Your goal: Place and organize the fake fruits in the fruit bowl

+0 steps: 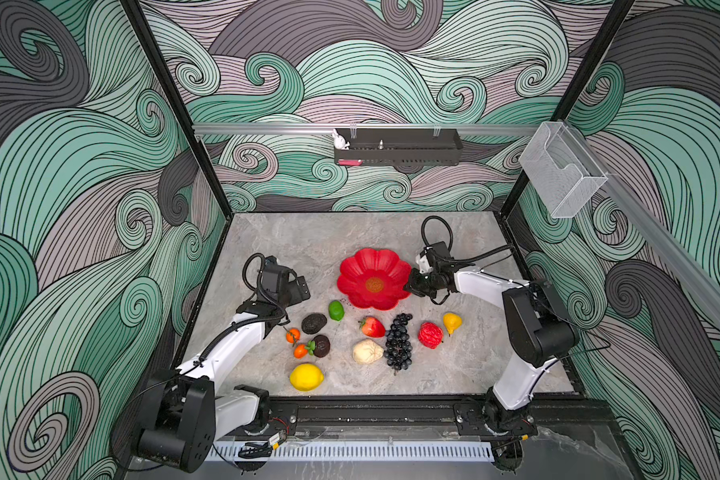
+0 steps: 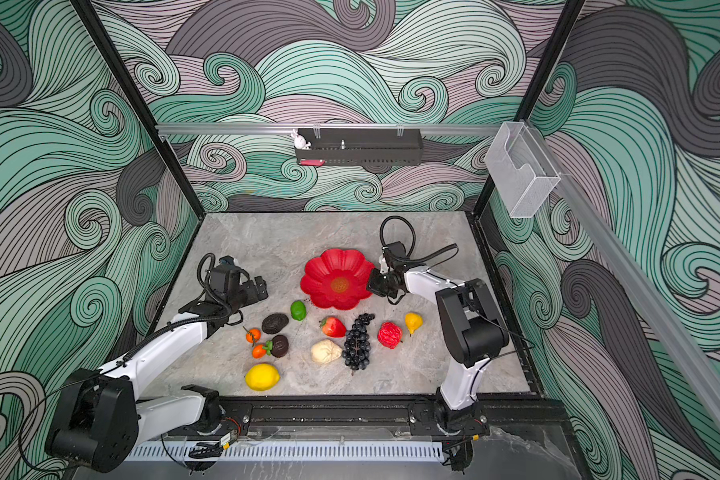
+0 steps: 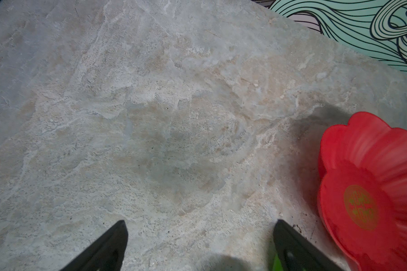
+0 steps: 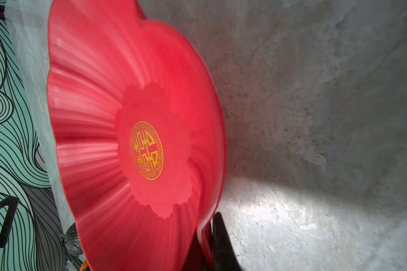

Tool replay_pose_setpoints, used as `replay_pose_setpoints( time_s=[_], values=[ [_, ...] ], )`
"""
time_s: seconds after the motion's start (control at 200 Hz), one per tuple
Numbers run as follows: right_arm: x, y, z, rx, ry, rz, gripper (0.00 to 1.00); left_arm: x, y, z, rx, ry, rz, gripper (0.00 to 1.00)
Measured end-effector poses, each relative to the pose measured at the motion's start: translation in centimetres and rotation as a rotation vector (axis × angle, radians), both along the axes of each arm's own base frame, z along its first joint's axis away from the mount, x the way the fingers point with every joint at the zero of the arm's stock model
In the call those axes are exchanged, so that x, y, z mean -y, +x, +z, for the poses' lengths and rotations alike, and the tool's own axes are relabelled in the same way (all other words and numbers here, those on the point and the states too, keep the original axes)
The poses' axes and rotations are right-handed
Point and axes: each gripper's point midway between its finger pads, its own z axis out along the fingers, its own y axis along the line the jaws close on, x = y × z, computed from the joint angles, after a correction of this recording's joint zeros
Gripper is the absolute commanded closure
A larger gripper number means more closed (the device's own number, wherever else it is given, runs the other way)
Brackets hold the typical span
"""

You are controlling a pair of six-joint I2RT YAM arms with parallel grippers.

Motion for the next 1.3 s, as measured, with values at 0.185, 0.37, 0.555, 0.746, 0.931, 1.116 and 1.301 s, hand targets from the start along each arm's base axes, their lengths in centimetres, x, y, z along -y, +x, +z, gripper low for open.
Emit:
replay_pose_setpoints(
  time_s=[0.185, 0.37, 0.555, 0.746, 0.931, 1.116, 1.301],
  values=[
    [-0.5, -0.4, -0.2, -0.003, -0.009, 0.011, 0.78, -0.1, -0.1, -0.1, -0.005, 0.003, 0.005, 0.01],
    [0.0, -0.4, 0.7, 0.021, -0.036, -0.003, 0.51, -0.2, -0.4, -0.6, -0.03, 0.01, 0.008, 0.01],
    [1.0, -0.7, 4.2, 0.098, -0.061, -0.011, 0.39, 0.2, -0.4, -0.7, -0.07, -0.008, 0.004, 0.01],
    [2.9, -3.7, 9.3, 0.232, -0.081, 0.009, 0.33, 2.4, -0.2, 0.2, -0.081, -0.114, -0.059, 0.03],
    [5.4, -9.2, 10.7, 0.289, -0.085, 0.016, 0.29, 5.7, -2.8, -0.2, -0.167, -0.197, -0.159, 0.04],
    [7.2, -13.8, 9.6, 0.297, -0.049, -0.031, 0.26, 11.3, -7.3, 1.5, -0.212, -0.21, -0.373, 0.04],
    [7.9, -15.6, 8.8, 0.312, 0.004, -0.094, 0.24, 16.2, -11.8, 2.2, -0.259, -0.171, -0.609, 0.05]
  ],
)
